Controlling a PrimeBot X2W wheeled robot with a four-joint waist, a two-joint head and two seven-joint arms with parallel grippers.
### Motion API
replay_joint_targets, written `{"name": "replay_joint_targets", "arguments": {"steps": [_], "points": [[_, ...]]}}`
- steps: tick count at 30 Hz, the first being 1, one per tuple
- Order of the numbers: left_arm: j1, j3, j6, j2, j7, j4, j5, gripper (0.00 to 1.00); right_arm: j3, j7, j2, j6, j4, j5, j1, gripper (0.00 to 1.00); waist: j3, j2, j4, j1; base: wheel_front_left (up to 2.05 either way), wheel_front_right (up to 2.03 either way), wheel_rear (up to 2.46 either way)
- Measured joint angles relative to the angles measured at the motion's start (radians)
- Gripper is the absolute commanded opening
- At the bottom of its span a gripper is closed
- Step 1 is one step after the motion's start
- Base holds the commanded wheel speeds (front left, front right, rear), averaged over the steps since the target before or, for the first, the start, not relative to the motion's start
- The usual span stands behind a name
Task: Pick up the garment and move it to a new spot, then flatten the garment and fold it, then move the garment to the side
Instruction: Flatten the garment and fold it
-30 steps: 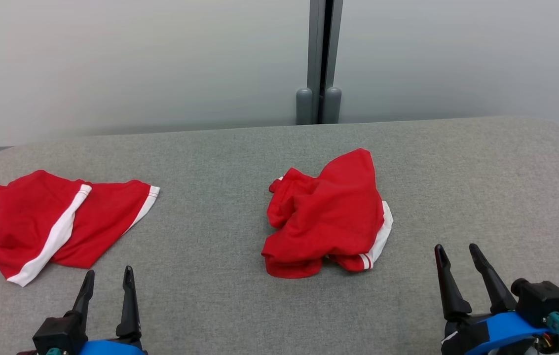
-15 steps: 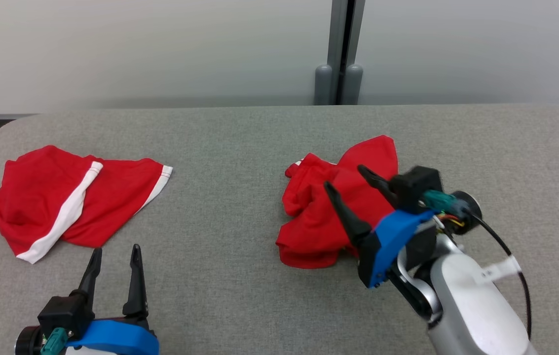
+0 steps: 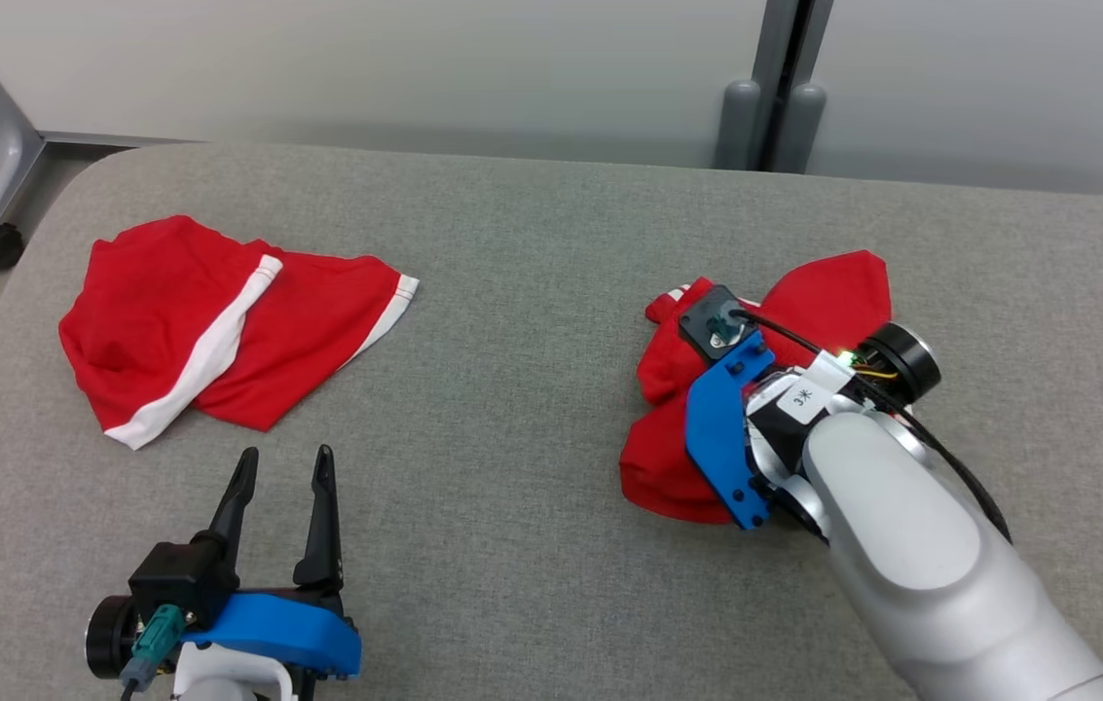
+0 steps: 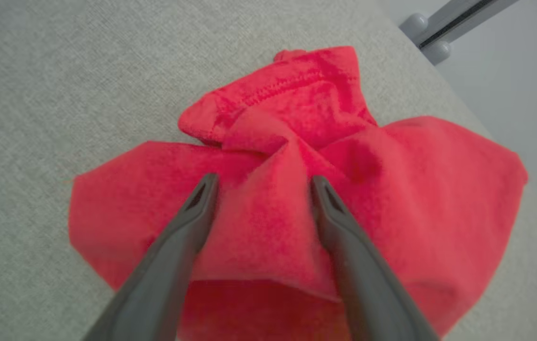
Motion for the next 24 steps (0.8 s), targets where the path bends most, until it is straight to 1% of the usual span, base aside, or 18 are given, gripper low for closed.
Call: {"name": "replay_joint_targets", "arguments": {"steps": [1, 2, 3, 4, 6, 10, 14, 21, 24], "points": [[-0.003, -0.001, 0.000, -0.003, 0.000, 0.004, 0.001, 1.00, -0.002, 0.007, -0.010, 0.000, 0.018, -0.005, -0.001, 1.00, 0.001, 0.0000, 0.005, 0.0000, 0.00, 0.00, 0.00], [-0.005, 0.000, -0.002, -0.005, 0.000, 0.004, 0.001, 1.00, -0.004, 0.014, -0.017, 0.000, 0.034, -0.009, -0.001, 0.87, 0.002, 0.0000, 0.009, 0.0000, 0.00, 0.00, 0.00], [-0.005, 0.001, -0.002, -0.006, 0.000, 0.005, 0.002, 1.00, -0.005, 0.016, -0.023, 0.000, 0.046, -0.010, -0.001, 0.45, 0.002, 0.0000, 0.011, 0.0000, 0.00, 0.00, 0.00], [-0.005, 0.002, -0.005, -0.007, 0.000, 0.006, 0.002, 1.00, -0.004, 0.016, -0.027, 0.000, 0.054, -0.012, -0.001, 0.00, 0.001, 0.0000, 0.011, 0.0000, 0.00, 0.00, 0.00], [-0.005, 0.006, -0.005, -0.008, 0.000, 0.008, 0.003, 1.00, 0.000, 0.016, -0.032, 0.000, 0.068, -0.009, 0.000, 0.00, -0.005, 0.0000, 0.010, 0.0000, 0.00, 0.00, 0.00], [0.006, 0.013, -0.009, -0.009, 0.000, 0.010, 0.006, 1.00, -0.015, -0.069, -0.040, 0.000, 0.049, 0.016, 0.000, 0.00, -0.024, 0.0000, 0.003, 0.0000, 0.00, 0.00, 0.00], [0.011, 0.011, -0.012, -0.009, 0.000, 0.006, 0.014, 1.00, -0.030, -0.183, -0.024, 0.000, -0.022, 0.057, -0.028, 0.00, -0.046, 0.0000, -0.007, 0.0000, 0.00, 0.00, 0.00], [0.026, 0.011, -0.014, -0.006, 0.000, -0.001, 0.019, 1.00, -0.011, -0.367, 0.005, 0.000, -0.174, 0.160, -0.127, 0.00, -0.083, 0.0000, -0.018, -0.0002, 0.00, 0.00, 0.00], [0.030, 0.012, -0.014, -0.002, 0.000, -0.002, 0.020, 1.00, -0.036, -0.435, 0.011, 0.000, -0.241, 0.199, -0.159, 0.00, -0.095, 0.0000, -0.023, -0.0002, 0.00, 0.00, 0.00]]}}
